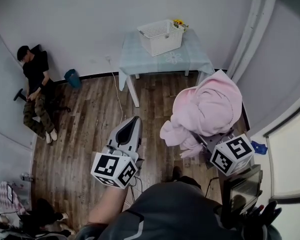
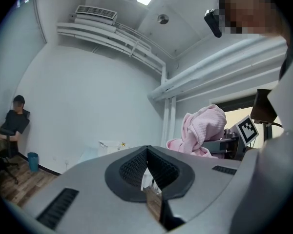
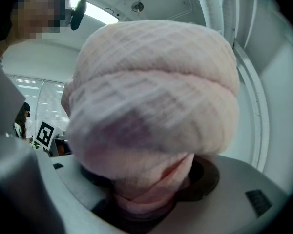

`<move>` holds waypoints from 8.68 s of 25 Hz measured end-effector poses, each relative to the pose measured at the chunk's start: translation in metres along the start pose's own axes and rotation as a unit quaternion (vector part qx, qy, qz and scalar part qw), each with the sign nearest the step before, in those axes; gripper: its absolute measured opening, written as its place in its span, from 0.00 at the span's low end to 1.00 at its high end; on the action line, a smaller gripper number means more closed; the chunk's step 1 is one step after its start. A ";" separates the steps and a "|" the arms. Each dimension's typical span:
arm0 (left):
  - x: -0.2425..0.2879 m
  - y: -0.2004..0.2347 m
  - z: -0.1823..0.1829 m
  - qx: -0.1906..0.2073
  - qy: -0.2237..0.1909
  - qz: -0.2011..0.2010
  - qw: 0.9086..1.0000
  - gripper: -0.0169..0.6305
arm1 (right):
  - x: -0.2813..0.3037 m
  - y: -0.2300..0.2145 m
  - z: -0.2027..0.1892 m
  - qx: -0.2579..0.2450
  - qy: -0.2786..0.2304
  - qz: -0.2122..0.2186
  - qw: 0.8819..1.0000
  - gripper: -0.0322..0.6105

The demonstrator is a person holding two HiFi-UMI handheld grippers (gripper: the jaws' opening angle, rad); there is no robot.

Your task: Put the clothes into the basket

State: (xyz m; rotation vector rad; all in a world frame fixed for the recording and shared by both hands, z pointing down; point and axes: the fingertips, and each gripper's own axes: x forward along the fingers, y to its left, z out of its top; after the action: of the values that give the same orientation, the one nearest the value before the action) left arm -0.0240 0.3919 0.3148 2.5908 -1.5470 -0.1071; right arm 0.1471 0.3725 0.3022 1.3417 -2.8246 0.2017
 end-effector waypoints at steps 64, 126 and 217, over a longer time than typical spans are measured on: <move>0.348 0.296 0.022 -0.009 0.007 -0.003 1.000 0.04 | 0.391 -0.220 0.041 0.006 0.009 -0.023 1.000 0.58; 0.697 0.548 0.056 -0.002 0.039 0.066 0.997 0.04 | 0.780 -0.543 0.031 0.011 0.161 -0.029 0.987 0.58; 0.656 0.615 -0.075 -0.093 0.150 0.152 0.972 0.04 | 0.829 -0.603 -0.293 0.011 0.634 -0.032 0.773 0.61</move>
State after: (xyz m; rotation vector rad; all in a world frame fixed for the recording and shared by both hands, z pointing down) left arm -0.2398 -0.4688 0.4766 2.0855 -1.7007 0.1546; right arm 0.0742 -0.6089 0.7127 0.7488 -1.5936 0.7766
